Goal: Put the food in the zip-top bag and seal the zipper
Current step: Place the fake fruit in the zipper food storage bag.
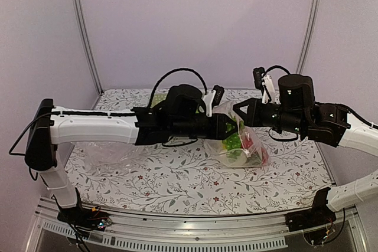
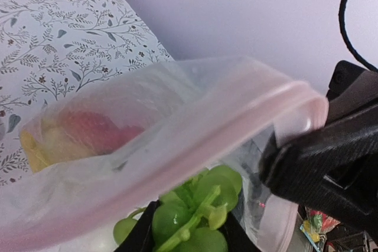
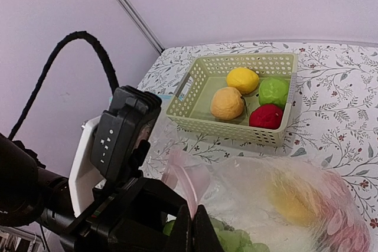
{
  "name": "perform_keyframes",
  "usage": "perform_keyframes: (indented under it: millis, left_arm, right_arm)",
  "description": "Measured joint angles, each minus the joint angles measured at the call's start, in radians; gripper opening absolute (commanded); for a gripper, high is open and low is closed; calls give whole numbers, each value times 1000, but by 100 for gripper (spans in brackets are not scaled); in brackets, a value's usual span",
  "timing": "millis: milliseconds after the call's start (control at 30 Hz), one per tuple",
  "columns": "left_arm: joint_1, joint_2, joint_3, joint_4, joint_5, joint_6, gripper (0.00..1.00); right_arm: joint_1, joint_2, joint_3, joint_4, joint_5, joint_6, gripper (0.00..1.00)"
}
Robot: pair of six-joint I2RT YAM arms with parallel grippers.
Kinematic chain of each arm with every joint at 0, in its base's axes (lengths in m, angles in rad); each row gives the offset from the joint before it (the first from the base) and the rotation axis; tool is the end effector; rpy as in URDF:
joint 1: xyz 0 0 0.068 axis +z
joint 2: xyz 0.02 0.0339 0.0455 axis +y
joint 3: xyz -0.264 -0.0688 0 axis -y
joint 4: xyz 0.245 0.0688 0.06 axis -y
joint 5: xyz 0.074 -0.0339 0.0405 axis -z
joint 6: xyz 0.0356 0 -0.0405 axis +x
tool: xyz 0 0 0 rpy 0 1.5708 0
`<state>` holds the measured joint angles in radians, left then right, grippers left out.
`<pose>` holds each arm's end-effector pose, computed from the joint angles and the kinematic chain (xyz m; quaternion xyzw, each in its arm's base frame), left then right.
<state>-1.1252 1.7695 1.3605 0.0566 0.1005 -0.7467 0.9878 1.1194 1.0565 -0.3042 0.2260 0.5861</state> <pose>0.1793 -0.3837 0.2922 0.1823 0.7990 -0.4846 0.3058 0.1468 0.2081 0.3565 -0.1008 0.8153 0.3328 0.4630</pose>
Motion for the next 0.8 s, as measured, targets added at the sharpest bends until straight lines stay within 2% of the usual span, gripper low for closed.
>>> perform_keyframes:
  millis: [200, 333, 533, 800]
  left_arm:
    - [-1, 47, 21, 1, -16, -17, 38]
    - [-1, 69, 26, -47, -39, -9, 51]
    - [-3, 69, 34, -87, -62, 10, 61]
    - [-6, 34, 33, -103, -64, 30, 67]
  right_arm:
    - [0, 0, -4, 3, 0, 2, 0]
    - [0, 0, -7, 5, 0, 2, 0]
    - [0, 0, -13, 6, 0, 2, 0]
    - [0, 0, -13, 7, 0, 3, 0]
